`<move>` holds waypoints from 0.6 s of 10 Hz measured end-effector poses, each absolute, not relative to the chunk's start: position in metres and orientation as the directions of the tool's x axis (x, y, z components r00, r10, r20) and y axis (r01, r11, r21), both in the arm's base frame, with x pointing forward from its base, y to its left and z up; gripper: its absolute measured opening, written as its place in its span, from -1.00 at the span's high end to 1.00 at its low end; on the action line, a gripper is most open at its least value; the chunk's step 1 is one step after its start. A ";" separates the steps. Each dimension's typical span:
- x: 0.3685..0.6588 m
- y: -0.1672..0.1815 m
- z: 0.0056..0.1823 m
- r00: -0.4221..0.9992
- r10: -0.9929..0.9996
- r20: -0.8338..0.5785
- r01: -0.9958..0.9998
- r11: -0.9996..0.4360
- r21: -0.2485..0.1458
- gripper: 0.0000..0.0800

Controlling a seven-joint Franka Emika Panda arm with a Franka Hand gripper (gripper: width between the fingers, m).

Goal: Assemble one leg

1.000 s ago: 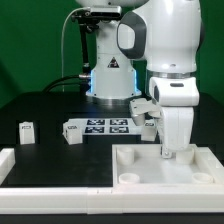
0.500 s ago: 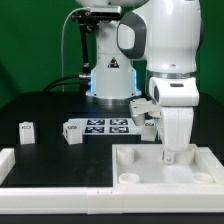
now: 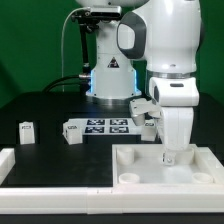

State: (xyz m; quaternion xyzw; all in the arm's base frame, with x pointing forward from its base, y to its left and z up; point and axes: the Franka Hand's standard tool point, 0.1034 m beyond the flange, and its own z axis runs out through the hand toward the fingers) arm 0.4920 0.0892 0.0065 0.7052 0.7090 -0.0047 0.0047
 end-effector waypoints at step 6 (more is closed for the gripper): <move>0.457 0.100 0.058 0.053 0.998 -0.033 0.997 -0.052 0.050 -0.62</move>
Offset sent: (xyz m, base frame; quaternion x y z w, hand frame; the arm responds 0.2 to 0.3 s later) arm -0.0362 0.0032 0.0453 -0.0362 -0.0375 0.0194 0.9985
